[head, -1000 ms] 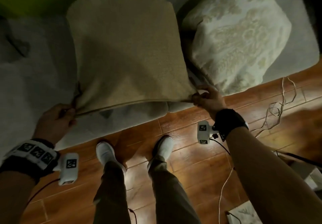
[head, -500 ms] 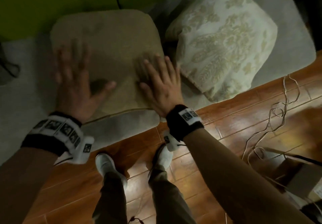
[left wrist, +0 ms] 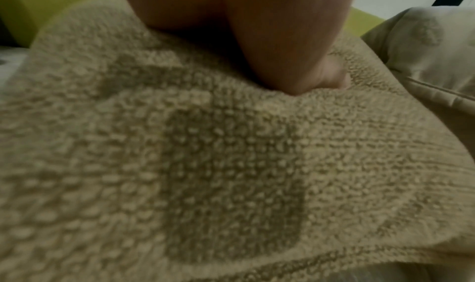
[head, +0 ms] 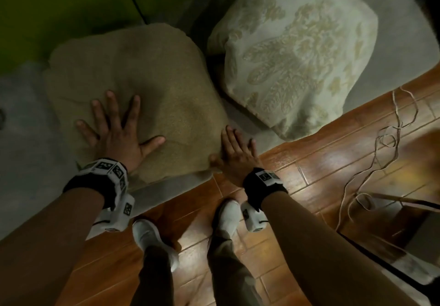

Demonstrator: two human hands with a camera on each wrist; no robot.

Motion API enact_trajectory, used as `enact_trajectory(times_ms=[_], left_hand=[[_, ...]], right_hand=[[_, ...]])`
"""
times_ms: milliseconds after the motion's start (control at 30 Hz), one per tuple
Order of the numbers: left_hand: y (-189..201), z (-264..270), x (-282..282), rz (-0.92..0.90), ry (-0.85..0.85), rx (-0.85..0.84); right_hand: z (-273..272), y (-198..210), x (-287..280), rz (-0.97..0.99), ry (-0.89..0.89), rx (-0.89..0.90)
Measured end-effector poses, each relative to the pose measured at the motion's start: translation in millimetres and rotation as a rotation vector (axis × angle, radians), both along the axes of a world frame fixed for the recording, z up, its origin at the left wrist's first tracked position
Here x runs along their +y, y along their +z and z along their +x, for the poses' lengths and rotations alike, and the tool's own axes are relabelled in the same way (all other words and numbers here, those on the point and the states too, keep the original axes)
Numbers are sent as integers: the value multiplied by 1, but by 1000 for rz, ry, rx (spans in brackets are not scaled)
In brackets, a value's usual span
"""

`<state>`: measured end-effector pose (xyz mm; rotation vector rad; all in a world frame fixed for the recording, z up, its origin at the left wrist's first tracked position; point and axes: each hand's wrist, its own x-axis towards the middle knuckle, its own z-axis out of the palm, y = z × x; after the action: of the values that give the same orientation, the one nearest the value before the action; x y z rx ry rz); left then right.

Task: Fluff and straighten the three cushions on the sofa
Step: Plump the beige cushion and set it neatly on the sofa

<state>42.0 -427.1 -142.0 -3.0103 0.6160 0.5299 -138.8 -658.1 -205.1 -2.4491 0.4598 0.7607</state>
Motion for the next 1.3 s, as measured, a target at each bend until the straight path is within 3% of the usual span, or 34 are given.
enact_trajectory(times_ms=[100,200,300,367,433,500,567,633,700,733,800,867,1067,1233,1300], left_hand=[[0,-1,-1,-4,15,-15],[0,-4,1,11,29,-12],[-1,-11,8,-23,39,7],[-1,-15,17,-59,46,44],[2,-15,22,-38,35,91],[6,-11,24,-58,7,105],[23,-4,25,-217,27,60],[38,3,34,-478,226,-73],[45,13,54,-582,572,-200],[42,19,67,-568,738,-145],[40,25,84,-577,936,147],[47,25,89,-612,923,328],[83,-17,117,-636,910,221],[77,-50,158,-574,816,404],[82,-35,168,-471,700,338]], right_hand=[[-10,28,-17,-44,-73,-37],[18,70,-9,92,-189,-379],[68,84,19,120,129,-597],[91,78,28,77,290,-501],[96,65,23,41,242,-358],[86,62,13,174,12,-194],[76,63,1,376,-280,-33],[71,68,-10,400,-341,15],[78,77,-16,401,-346,-100],[85,84,-16,445,-380,-164],[102,100,-13,556,-479,-226],[117,114,-3,588,-477,-148],[102,120,17,644,-342,-175],[78,90,13,620,-185,-36],[85,107,-1,432,-73,-73]])
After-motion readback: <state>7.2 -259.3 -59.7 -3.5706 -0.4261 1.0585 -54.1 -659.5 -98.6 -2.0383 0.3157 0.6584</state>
